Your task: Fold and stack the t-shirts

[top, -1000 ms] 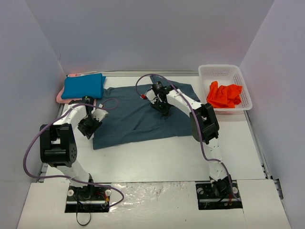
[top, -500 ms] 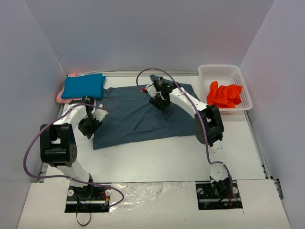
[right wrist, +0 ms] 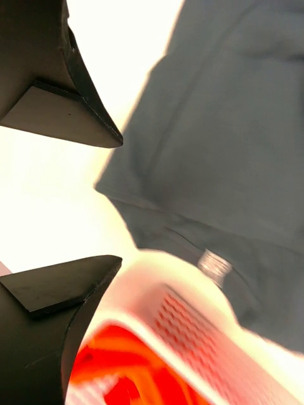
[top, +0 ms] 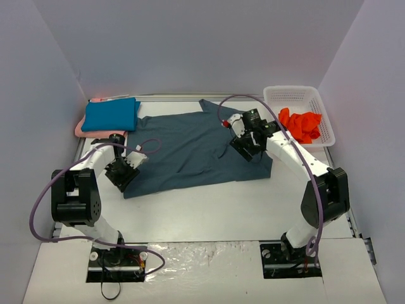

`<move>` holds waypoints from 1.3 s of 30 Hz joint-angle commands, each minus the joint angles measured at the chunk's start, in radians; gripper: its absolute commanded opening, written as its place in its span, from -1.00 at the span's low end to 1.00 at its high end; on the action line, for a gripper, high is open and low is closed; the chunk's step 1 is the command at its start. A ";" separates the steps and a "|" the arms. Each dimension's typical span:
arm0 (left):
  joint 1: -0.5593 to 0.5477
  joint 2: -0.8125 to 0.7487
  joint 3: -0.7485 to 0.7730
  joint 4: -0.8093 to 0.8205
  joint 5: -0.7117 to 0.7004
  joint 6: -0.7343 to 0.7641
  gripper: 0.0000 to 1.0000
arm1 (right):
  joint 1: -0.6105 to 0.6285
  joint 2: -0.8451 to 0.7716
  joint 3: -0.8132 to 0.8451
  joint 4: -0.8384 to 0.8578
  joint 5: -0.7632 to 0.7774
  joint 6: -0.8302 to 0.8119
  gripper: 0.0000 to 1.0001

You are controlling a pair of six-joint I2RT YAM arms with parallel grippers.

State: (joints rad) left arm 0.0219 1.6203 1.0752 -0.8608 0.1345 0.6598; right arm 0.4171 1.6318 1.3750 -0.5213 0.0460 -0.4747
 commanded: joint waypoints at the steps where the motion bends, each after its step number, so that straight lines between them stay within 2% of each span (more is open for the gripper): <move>1: 0.001 -0.020 -0.029 -0.052 0.010 0.078 -0.15 | -0.021 -0.052 -0.092 -0.045 0.008 0.008 0.29; 7: -0.002 -0.027 -0.047 -0.060 0.077 0.106 -0.15 | -0.055 -0.058 -0.171 -0.026 -0.015 0.038 0.30; 16: -0.007 0.000 -0.069 -0.084 0.165 0.135 -0.17 | -0.061 0.008 -0.188 0.000 -0.008 0.054 0.30; 28: -0.010 0.082 -0.083 -0.032 0.157 0.118 -0.19 | -0.066 0.011 -0.198 0.003 -0.003 0.059 0.30; 32: -0.011 0.108 -0.077 -0.021 0.162 0.109 -0.42 | -0.069 0.003 -0.224 0.001 0.003 0.048 0.30; 33: -0.011 0.115 -0.072 -0.018 0.163 0.107 -0.65 | -0.070 -0.001 -0.237 0.001 0.014 0.045 0.30; 35: -0.010 0.133 -0.069 -0.017 0.169 0.100 -0.88 | -0.072 -0.019 -0.249 -0.003 0.017 0.033 0.30; 36: -0.011 0.138 -0.063 -0.018 0.177 0.100 -0.95 | -0.074 -0.024 -0.252 -0.006 0.018 0.031 0.31; 39: -0.011 0.153 -0.043 -0.044 0.211 0.107 -0.95 | -0.074 -0.035 -0.266 -0.023 0.020 0.024 0.31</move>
State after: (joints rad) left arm 0.0143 1.7294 1.0363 -0.9138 0.2668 0.7509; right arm 0.3519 1.6398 1.1206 -0.4992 0.0418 -0.4351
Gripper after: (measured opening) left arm 0.041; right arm 0.655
